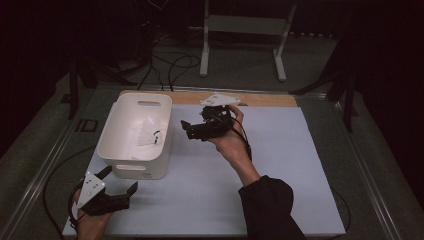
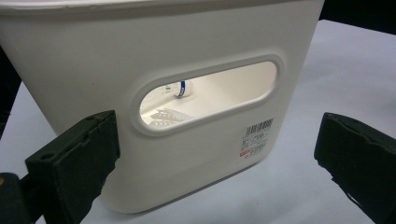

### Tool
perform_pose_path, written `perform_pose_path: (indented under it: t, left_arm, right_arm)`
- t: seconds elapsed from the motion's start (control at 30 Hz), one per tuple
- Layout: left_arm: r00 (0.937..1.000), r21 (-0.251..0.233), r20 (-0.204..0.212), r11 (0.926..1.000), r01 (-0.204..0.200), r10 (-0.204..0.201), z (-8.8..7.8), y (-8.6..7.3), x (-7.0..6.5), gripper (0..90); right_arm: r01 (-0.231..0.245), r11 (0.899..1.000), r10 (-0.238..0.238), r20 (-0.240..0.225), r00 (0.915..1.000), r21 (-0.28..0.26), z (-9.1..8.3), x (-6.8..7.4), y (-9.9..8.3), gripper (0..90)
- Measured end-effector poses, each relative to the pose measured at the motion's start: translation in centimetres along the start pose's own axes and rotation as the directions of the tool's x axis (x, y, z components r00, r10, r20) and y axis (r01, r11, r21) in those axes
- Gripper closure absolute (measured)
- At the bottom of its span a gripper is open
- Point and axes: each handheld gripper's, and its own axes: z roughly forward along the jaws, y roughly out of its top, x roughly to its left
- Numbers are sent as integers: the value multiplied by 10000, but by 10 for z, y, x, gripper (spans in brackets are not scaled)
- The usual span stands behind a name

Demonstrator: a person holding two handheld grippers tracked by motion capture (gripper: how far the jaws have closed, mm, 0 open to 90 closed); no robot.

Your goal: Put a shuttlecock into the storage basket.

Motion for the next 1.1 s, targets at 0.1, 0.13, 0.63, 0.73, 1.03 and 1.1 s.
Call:
perform_pose_path:
  t: [0.1, 0.13, 0.63, 0.73, 1.03, 1.1]
  left_arm:
    - [10000, -3, -6, 10000, 1, -1, 0, 0, 0, 10]
    - [10000, -27, -14, 10000, 33, -33, 0, 0, 0, 10]
    - [10000, -15, -38, 10000, 13, -13, 0, 0, 0, 10]
    - [10000, -6, -44, 10000, 9, -9, 0, 0, 0, 10]
    - [10000, -16, -56, 10000, 12, -12, 0, 0, 0, 10]
    - [10000, -18, -70, 10000, 18, -18, 0, 0, 0, 10]
  right_arm:
    - [-99, 9999, 99, 84, 9999, -45, -4, -3, -3, 73]
    - [-106, 9999, 106, 62, 9999, -54, -5, -5, -4, 73]
    - [-330, 9994, 325, 663, 9973, 59, -20, -25, -21, 72]
    - [-355, 9994, 353, 874, 9955, 8, -23, -29, -26, 72]
    - [-493, 9988, 482, 1364, 9895, 51, -35, -37, -38, 72]
    - [-509, 9987, 500, 1456, 9881, 21, -38, -39, -41, 72]
